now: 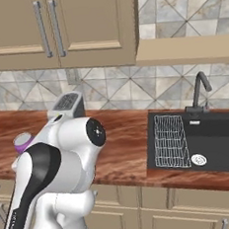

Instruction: Four empty soda cans are scattered around the kitchen. Gather all the cans and cluster them next to the stove for recycling.

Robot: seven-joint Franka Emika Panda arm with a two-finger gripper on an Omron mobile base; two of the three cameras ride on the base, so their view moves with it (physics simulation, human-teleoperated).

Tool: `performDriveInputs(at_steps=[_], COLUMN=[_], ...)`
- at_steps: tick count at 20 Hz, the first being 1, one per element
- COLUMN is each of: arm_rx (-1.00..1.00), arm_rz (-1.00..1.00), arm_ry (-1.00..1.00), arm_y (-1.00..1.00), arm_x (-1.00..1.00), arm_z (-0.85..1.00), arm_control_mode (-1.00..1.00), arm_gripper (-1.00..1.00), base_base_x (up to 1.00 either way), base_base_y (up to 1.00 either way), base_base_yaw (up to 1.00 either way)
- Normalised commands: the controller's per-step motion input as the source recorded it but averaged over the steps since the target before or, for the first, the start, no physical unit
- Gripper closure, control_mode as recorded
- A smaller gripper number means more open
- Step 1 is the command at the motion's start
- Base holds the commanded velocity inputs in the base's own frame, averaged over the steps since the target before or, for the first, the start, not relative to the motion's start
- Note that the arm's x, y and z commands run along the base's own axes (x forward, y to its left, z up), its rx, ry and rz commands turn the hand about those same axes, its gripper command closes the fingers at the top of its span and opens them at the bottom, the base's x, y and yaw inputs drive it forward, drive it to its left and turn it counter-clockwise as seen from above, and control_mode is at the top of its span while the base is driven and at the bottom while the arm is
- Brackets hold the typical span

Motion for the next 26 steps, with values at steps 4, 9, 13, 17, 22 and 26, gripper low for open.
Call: performDriveInputs(at_steps=[4, 9, 13, 17, 22, 26], arm_rx=[0.0, 0.0, 0.0, 0.0, 0.0, 0.0], arm_rz=[0.0, 0.0, 0.0, 0.0, 0.0, 0.0], arm_ry=[0.0, 0.0, 0.0, 0.0, 0.0, 0.0], arm_y=[0.0, 0.0, 0.0, 0.0, 0.0, 0.0], arm_x=[0.0, 0.0, 0.0, 0.0, 0.0, 0.0], arm_z=[0.0, 0.0, 0.0, 0.0, 0.0, 0.0], arm_control_mode=[1.0, 1.0, 1.0, 1.0, 1.0, 1.0], arm_gripper=[1.0, 1.0, 1.0, 1.0, 1.0, 1.0], base_base_x=[-0.26, -0.47, -0.48, -0.23, -0.05, 0.0], base_base_y=[0.08, 0.12, 0.15, 0.26, 0.31, 0.3], base_base_yaw=[0.24, 0.3, 0.32, 0.38, 0.41, 0.44])
